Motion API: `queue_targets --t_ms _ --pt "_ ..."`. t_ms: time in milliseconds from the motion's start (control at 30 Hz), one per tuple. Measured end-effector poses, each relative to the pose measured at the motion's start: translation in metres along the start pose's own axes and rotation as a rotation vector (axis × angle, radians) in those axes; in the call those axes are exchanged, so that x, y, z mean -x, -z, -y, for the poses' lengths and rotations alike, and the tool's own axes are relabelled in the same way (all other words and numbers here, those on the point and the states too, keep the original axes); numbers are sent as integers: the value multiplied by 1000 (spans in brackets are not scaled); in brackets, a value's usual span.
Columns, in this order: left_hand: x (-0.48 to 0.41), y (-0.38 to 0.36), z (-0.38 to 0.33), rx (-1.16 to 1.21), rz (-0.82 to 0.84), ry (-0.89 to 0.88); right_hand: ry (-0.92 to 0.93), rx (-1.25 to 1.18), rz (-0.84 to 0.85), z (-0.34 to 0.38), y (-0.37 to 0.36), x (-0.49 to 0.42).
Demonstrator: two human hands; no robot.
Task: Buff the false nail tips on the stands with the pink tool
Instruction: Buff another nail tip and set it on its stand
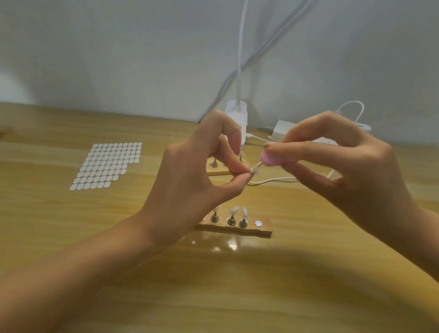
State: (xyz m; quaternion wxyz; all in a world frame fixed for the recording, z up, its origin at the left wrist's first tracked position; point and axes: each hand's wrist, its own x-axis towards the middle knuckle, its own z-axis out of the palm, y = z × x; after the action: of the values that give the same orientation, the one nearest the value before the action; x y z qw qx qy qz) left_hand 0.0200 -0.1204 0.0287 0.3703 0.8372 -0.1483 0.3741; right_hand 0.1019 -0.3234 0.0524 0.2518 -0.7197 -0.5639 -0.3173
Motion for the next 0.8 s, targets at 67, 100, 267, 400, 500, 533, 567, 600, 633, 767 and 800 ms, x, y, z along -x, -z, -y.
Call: queue_targets --t_ms 67,100,267,400,500,533,567,600,633,767,800 --pt "0 -1 -1 3 -8 -2 12 -4 -7 2 0 0" --pt "0 -1 -1 5 -14 -9 36 -4 9 4 -2 0" --pt "1 -1 0 11 8 9 10 38 -10 -1 0 0" --pt "0 -1 -1 4 1 -10 62 37 22 2 -3 2" --pt "1 -1 0 19 10 7 14 50 -6 -2 0 1" --pt "1 -1 0 21 7 7 17 33 -14 -1 1 1" --pt "1 -1 0 19 2 1 31 18 -10 1 -1 1" --pt "0 -1 0 13 0 -6 42 12 5 2 -2 1" --pt "1 0 0 8 5 -8 37 18 20 2 -4 2" --pt "2 -1 1 23 21 15 -29 -3 -11 -5 0 0" --pt "2 -2 1 32 16 13 -16 -28 -12 -4 0 0"
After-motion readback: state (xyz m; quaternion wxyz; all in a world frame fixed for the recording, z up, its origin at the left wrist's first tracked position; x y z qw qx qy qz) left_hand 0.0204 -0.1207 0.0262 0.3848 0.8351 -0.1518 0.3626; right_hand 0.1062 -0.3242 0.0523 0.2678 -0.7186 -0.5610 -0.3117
